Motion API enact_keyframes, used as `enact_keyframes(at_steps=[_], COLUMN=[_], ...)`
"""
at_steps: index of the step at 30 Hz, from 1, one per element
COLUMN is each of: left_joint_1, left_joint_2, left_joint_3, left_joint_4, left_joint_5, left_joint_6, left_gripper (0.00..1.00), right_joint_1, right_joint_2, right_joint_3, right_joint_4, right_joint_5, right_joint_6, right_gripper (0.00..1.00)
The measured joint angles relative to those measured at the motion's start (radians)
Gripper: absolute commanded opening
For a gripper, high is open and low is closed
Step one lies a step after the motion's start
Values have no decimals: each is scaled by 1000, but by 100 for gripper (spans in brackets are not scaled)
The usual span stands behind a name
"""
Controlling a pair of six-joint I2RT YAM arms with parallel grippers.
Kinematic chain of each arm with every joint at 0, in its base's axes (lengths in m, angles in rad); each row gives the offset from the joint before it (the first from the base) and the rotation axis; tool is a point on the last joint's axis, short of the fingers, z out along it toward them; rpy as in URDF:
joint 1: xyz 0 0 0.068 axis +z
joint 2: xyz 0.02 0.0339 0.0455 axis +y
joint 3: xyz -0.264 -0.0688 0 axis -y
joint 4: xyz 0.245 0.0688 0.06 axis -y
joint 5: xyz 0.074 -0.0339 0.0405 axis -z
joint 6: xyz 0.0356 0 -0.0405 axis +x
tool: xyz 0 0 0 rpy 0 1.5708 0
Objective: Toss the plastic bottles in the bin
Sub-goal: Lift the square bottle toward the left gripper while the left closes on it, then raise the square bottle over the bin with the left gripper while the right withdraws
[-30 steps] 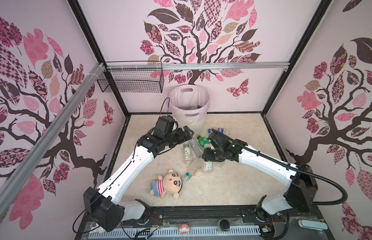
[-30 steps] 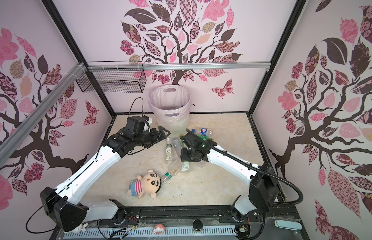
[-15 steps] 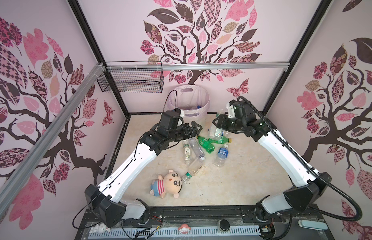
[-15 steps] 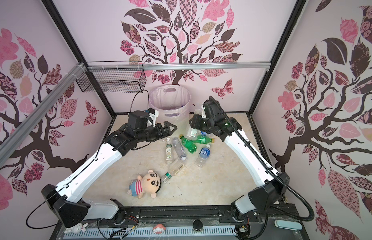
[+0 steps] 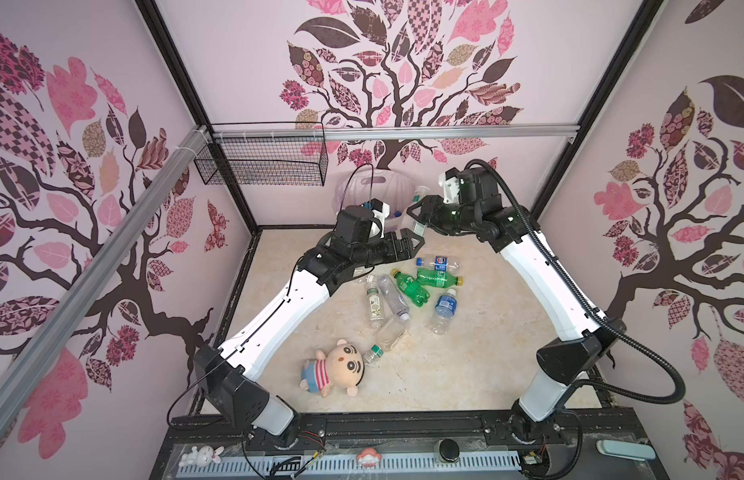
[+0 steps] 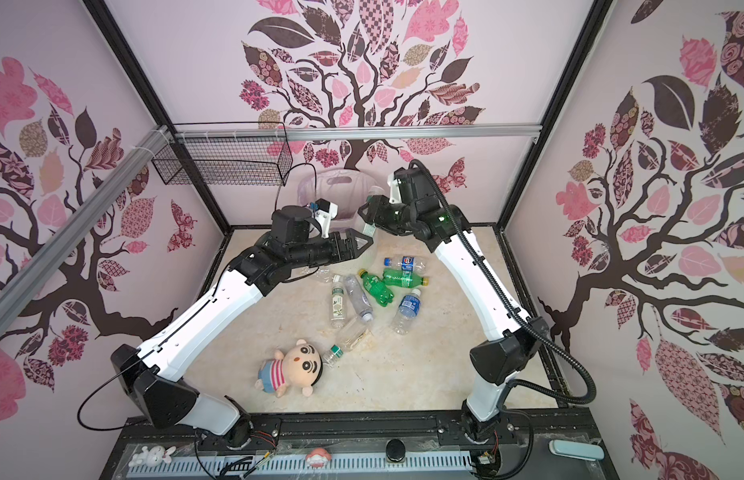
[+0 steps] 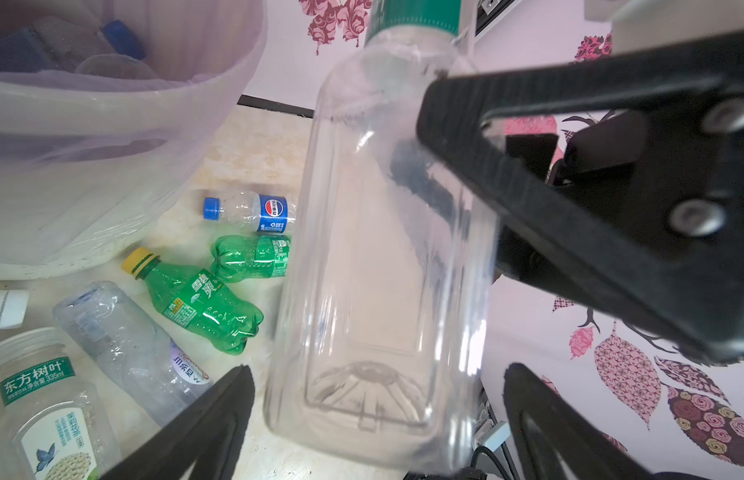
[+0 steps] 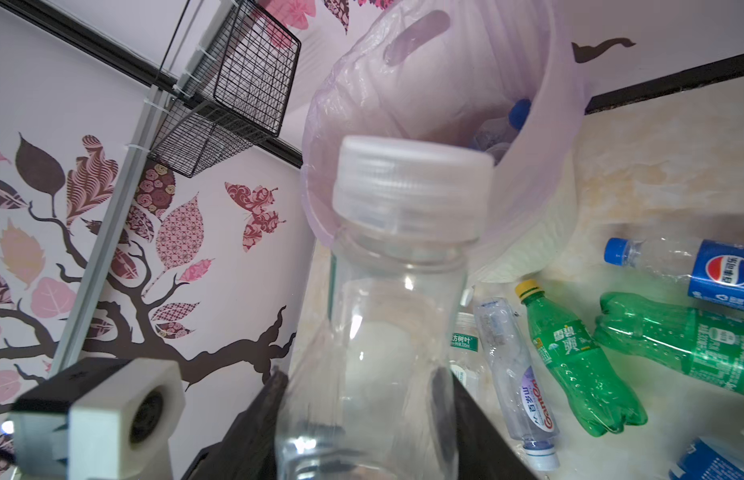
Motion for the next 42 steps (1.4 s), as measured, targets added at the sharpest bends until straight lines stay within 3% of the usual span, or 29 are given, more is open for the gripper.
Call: enact_keyframes(at_steps=[6,14,21,26,32,38,42], left_joint_1=[0,11,27,27,27,29,40], left_joint_2=[11,11,11,11,11,7,-6], left_joint_3=[5,14,14,14,13,13,14], left_joint_4=[12,45,71,92,77,73,46], left_joint_5=[-7,-50,-48,-40,-49,-70,-108], left_joint_6=[6,15,7,0,-2,-9,0], left_gripper=[90,88,77,60,45,43,43], right_joint_1=[0,0,0,0,0,-2,-9], right_joint_2=[53,66,66,66,64,64,64], right_joint_3=[109,123,123,109,87,84,93], right_joint_4=[-14,-26,-29,-19,-2,-8,-21], right_joint_5=[-40,-76,-91,-106,-111,-106,-103], right_joint_6=[7,12,21,30,38,37,33], right_gripper=[50,50,50,52,64,81,99])
